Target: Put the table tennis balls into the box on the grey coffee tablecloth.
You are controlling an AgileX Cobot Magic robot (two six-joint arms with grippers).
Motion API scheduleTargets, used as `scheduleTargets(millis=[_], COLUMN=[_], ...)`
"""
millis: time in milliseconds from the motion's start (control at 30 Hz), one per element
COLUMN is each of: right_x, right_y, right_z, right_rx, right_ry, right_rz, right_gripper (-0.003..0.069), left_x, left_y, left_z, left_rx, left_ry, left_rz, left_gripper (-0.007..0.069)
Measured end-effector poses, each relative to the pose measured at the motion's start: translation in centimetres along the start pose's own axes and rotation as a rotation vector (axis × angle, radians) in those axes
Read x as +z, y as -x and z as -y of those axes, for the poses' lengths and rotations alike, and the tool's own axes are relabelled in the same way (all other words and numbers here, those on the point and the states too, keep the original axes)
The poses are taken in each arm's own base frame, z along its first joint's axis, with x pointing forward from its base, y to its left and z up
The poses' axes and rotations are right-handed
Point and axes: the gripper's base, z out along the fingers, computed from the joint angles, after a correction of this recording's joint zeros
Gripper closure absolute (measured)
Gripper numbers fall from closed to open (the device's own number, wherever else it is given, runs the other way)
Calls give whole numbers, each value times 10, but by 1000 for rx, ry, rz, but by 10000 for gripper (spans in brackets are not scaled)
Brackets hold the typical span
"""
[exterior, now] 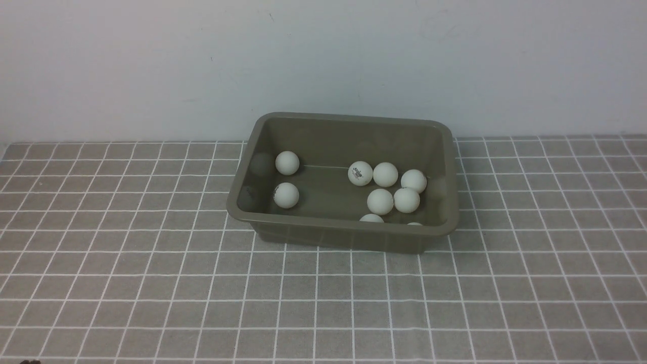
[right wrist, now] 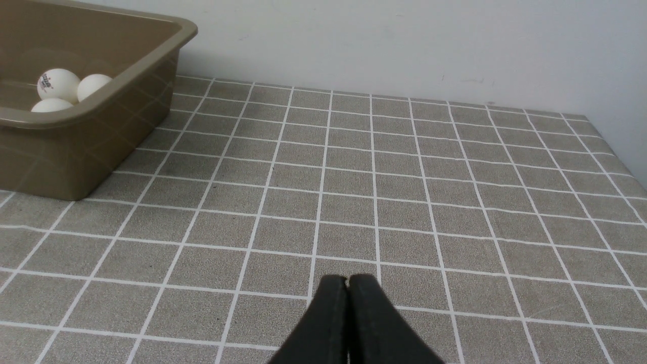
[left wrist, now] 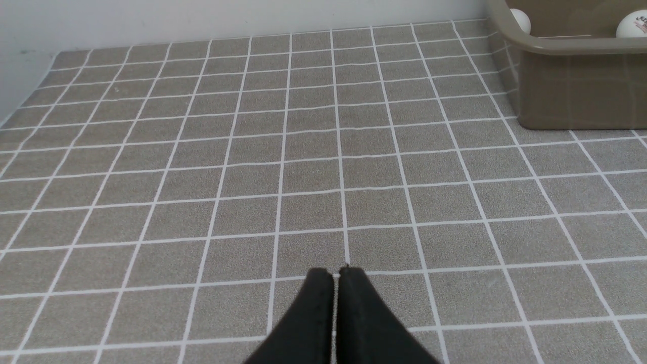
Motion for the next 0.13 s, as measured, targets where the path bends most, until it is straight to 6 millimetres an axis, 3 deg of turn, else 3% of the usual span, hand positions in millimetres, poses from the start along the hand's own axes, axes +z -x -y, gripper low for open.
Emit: scheduleTargets(millis=[133], right_x=[0], right_y=[0], right_z=[0], right_rx=[0], right_ry=[0], right_rz=[0], right_gripper=[673], left_x=[0], left_y=[0], left_z=[0], left_rx=[0], left_ry=[0], left_rz=[0], left_gripper=[629])
